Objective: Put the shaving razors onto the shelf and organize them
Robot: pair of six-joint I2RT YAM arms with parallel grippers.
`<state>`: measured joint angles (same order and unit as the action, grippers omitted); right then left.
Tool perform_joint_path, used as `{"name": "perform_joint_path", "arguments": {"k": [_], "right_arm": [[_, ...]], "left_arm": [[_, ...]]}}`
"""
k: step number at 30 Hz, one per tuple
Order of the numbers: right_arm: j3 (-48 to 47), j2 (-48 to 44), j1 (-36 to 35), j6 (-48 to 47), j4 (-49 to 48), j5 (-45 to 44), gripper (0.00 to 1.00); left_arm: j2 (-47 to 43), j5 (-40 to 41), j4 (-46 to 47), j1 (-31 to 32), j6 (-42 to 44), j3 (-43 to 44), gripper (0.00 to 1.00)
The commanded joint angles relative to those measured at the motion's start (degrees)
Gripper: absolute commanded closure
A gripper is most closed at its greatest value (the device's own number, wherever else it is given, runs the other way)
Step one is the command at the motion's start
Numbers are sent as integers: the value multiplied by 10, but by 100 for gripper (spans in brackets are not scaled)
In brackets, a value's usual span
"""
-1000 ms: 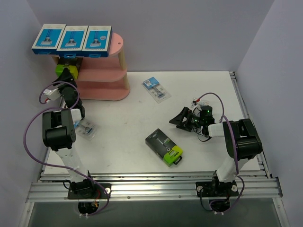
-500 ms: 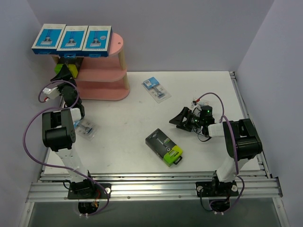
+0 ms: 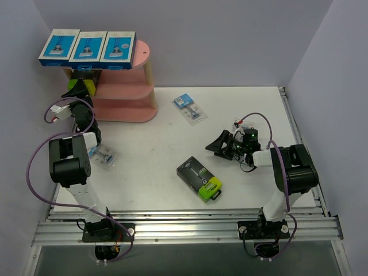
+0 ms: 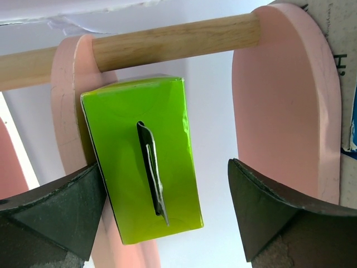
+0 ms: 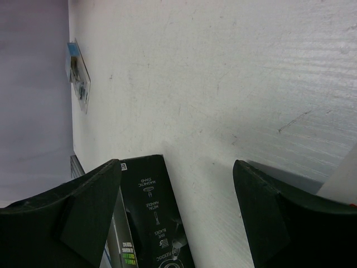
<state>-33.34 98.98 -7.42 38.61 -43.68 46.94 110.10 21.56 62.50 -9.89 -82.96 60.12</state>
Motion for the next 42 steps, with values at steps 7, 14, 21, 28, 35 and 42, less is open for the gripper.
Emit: {"name": "perform_joint_path", "arguments": {"k": [7, 14, 21, 28, 35, 42], "right_arm": [[25, 33, 5, -14, 55, -32, 22], [26, 35, 5, -15, 54, -33, 22], [26, 35, 5, -15, 54, -33, 22], [25, 32, 6, -16, 54, -33, 22], [27, 31, 5, -17, 54, -34, 22], [27, 30, 6, -18, 54, -36, 22]], "left_arm": [[-31, -29, -62, -9, 27, -7, 6], [-39, -46, -98, -14, 38, 5, 6], [-48, -62, -128, -20, 59, 15, 6], [-63, -73, -163, -24, 84, 27, 6], [-74, -91, -214, -29, 97, 39, 6], [-73, -113, -252, -34, 107, 53, 6]]}}
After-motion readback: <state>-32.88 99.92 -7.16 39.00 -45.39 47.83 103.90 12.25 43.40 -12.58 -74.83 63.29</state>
